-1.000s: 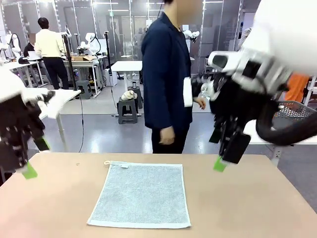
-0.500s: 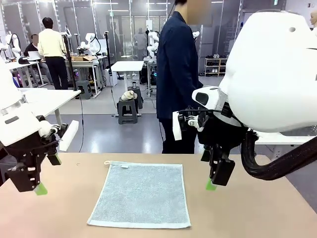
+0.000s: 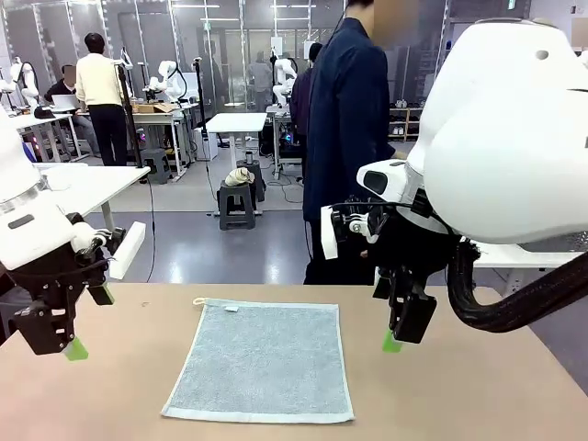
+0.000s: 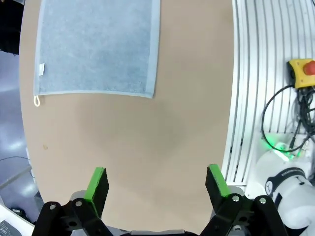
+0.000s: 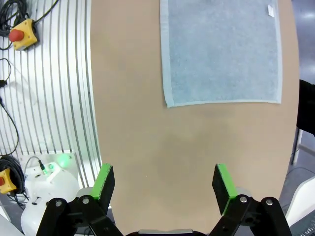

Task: Fold the towels and place them in the basket.
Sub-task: When a person lays out a Towel with hook on the table, fold it in half twice.

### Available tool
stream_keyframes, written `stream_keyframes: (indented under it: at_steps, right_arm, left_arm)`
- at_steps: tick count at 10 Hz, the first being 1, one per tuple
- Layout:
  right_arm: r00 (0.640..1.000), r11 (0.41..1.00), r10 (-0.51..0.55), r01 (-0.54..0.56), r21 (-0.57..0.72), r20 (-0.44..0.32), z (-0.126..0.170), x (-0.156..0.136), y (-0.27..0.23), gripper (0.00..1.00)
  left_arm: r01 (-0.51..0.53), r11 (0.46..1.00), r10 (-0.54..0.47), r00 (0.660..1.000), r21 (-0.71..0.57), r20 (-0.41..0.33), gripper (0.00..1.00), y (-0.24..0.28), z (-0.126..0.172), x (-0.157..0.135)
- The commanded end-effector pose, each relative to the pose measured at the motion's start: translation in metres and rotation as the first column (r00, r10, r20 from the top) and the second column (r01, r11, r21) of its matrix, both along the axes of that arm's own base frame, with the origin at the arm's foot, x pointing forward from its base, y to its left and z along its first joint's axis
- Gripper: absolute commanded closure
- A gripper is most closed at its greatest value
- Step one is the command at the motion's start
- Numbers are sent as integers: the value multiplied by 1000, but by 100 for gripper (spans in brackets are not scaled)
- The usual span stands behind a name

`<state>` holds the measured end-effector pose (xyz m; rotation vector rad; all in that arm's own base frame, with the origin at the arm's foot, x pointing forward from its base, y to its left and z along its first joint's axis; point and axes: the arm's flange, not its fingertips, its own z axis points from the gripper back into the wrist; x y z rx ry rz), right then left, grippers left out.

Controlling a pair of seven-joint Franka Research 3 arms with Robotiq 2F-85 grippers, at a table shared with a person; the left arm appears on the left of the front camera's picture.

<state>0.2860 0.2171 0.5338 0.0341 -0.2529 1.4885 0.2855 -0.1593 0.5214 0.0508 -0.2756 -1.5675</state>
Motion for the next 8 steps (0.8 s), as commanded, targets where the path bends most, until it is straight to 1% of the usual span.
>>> stream_keyframes:
  at_steps: [1,2,3,4,5,6,7,8]
  right_arm:
    - [1000,999,9,-8,-53,19,-5,-2,14,0]
    - [998,999,-4,7,-51,59,-14,1,24,0]
    - [996,997,-23,29,-68,82,-25,4,31,0]
    - [995,995,-39,47,-86,87,-42,7,35,0]
    - [997,996,-42,48,-80,70,-61,10,38,0]
    - [998,994,-50,54,-92,44,-84,15,41,0]
    - [998,992,-58,60,-107,24,-100,17,43,0]
    - [999,993,-44,43,-107,-5,-116,20,45,0]
  left_arm:
    - [-30,997,26,998,70,51,0,-23,-9,-3]
    - [-37,996,32,997,77,65,0,-43,-25,2]
    - [-51,993,44,997,108,64,0,-56,-41,6]
    - [-48,990,42,998,133,54,0,-65,-60,8]
    - [-53,989,50,998,141,31,0,-73,-83,13]
    - [-69,985,66,998,160,24,0,-77,-109,18]
    - [-65,985,65,998,161,6,0,-78,-128,21]
    - [-51,987,51,999,152,6,0,-77,-144,24]
